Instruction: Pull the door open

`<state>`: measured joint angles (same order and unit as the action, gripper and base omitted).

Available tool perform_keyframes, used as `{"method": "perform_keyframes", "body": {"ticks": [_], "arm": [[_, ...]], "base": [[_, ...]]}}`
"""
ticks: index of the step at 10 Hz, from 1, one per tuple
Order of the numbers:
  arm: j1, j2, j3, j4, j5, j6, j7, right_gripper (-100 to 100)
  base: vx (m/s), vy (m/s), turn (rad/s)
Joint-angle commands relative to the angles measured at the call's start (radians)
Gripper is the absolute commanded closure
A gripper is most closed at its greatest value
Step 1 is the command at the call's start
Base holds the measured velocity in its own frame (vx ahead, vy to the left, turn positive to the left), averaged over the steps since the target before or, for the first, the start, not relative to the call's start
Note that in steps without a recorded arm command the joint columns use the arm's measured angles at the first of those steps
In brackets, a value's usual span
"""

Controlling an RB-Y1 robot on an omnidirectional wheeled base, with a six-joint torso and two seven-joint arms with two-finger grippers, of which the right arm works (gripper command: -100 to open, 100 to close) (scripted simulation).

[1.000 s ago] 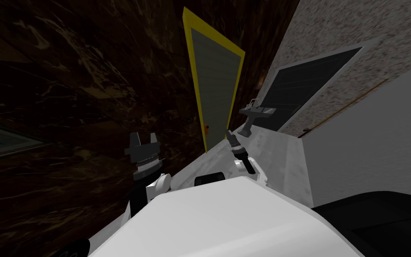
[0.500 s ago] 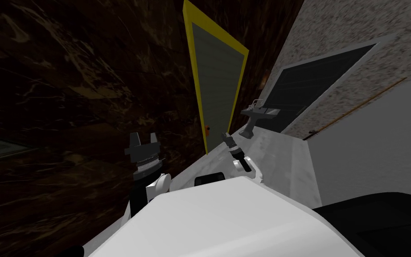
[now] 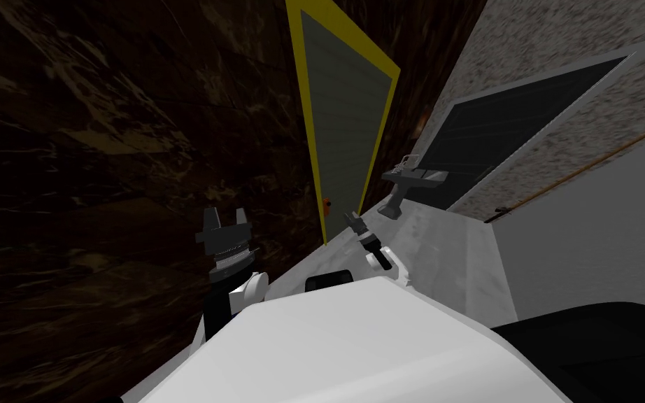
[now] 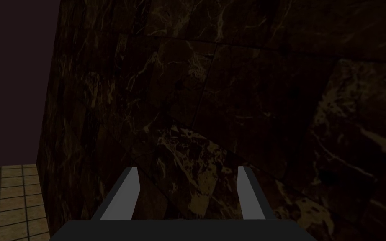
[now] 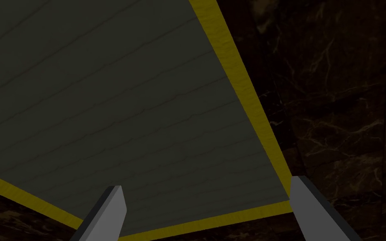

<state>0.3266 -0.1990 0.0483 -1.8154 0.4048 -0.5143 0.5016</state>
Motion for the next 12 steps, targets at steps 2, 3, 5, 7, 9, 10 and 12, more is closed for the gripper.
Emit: {"method": "perform_keyframes", "body": {"ticks": [2, 3, 5, 7, 9, 10, 12], "arm": [[-0.018, -0.022, 0.01, 0.051, 0.031, 0.002, 0.034, -100], [-0.023, -0.028, 0.014, 0.069, 0.042, 0.002, 0.046, -100], [-0.032, -0.041, 0.022, 0.105, 0.064, 0.0, 0.071, -100], [-0.05, -0.065, 0.037, 0.173, 0.105, -0.003, 0.117, -100], [-0.058, -0.076, 0.044, 0.203, 0.124, -0.005, 0.138, -100], [-0.066, -0.086, 0.051, 0.232, 0.141, -0.006, 0.158, -100], [-0.075, -0.098, 0.059, 0.268, 0.163, -0.008, 0.182, -100]], "base": [[0.094, -0.004, 0.023], [0.095, 0.002, 0.022], [0.099, -0.012, 0.019], [0.158, -0.01, 0.037], [0.14, -0.012, 0.018], [0.117, -0.003, 0.028], [0.113, -0.006, 0.019]]}}
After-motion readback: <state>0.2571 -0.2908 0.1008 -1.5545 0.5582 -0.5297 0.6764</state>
